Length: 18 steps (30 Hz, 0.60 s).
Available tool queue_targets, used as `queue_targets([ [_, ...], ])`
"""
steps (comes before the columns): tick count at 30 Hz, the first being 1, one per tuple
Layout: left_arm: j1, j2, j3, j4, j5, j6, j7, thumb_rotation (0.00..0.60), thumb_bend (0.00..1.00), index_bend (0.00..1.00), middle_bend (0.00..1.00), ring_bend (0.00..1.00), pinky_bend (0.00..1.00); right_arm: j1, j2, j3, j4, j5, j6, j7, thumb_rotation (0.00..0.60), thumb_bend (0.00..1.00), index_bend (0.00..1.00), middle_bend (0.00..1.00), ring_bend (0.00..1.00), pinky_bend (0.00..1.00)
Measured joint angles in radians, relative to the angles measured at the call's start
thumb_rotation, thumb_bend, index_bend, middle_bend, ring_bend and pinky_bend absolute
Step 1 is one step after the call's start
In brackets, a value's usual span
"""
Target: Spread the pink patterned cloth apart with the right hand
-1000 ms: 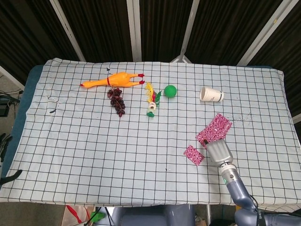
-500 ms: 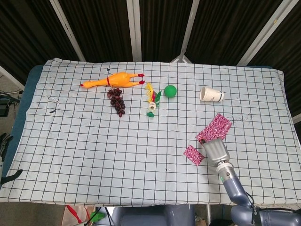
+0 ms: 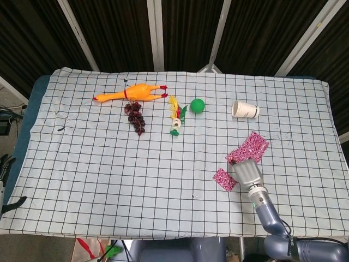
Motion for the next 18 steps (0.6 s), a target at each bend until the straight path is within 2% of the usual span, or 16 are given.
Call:
queue_targets([
  [18,-0.001,-0.003,-0.001,0.0,-0.005,0.001,0.012,0.6,0.2,0.12,0.02,0.03,0.06,0.067,-0.059,0.024,0.063,0.068,-0.038,-0.017,0.6,0.73,0.24,0.81,0.76,0.45],
])
